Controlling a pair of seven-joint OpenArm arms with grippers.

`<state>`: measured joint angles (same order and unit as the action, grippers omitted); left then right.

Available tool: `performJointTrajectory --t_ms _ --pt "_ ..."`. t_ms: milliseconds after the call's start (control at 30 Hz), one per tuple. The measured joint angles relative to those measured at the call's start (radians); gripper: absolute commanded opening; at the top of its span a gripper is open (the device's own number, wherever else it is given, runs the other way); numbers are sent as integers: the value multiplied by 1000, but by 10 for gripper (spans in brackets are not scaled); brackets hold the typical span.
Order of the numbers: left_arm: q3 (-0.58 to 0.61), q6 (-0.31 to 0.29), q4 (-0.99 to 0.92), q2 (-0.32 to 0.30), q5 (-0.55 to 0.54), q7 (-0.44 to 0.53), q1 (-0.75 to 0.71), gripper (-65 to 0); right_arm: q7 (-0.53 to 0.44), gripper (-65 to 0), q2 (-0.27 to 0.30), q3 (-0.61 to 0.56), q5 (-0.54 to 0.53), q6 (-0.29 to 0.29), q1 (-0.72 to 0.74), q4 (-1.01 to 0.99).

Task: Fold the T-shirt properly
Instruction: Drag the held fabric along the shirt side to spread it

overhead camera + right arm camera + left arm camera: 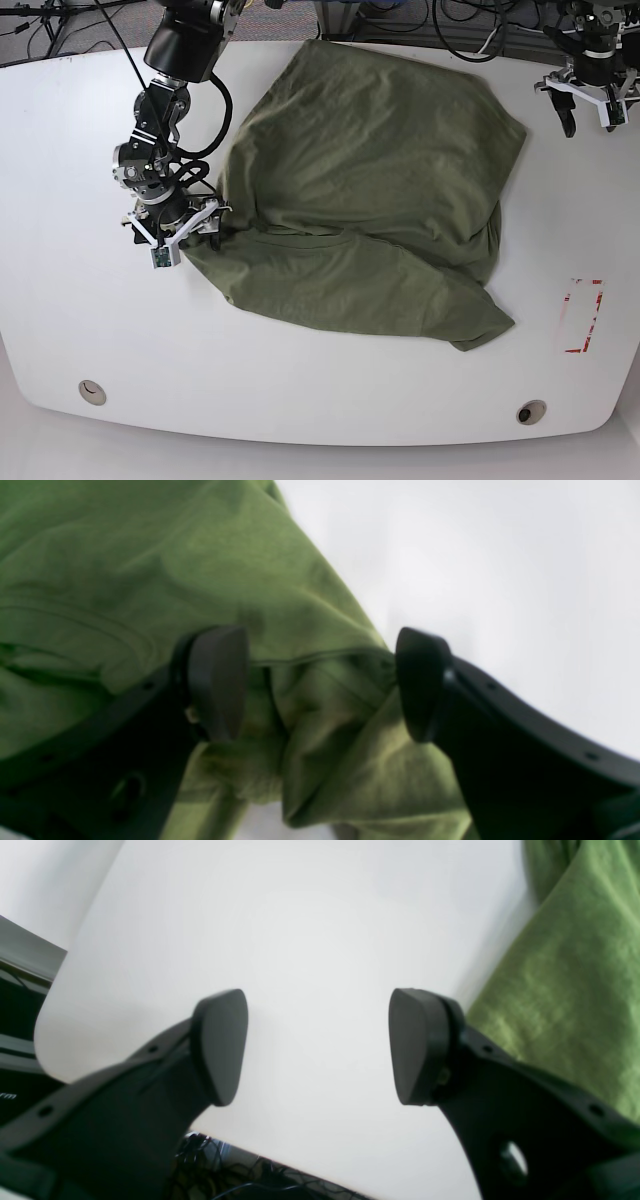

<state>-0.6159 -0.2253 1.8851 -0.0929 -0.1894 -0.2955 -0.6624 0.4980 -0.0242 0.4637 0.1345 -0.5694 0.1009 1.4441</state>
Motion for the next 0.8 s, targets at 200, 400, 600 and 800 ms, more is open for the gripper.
performJointTrajectory --t_ms 200,400,600,800 --pt "0 0 0 0 -4 0 3 -237 -5 -218 3 -3 -3 2 0 -41" --pt "-2 -4 0 0 -3 -1 -2 -235 -26 -258 8 -3 -20 11 5 -93" --pt "-5 -3 2 0 -3 0 -5 -235 -29 -382 14 -2 -19 18 16 -118" --pt "-5 -2 2 0 -3 -1 -5 -235 -48 -474 19 2 -20 18 14 -129"
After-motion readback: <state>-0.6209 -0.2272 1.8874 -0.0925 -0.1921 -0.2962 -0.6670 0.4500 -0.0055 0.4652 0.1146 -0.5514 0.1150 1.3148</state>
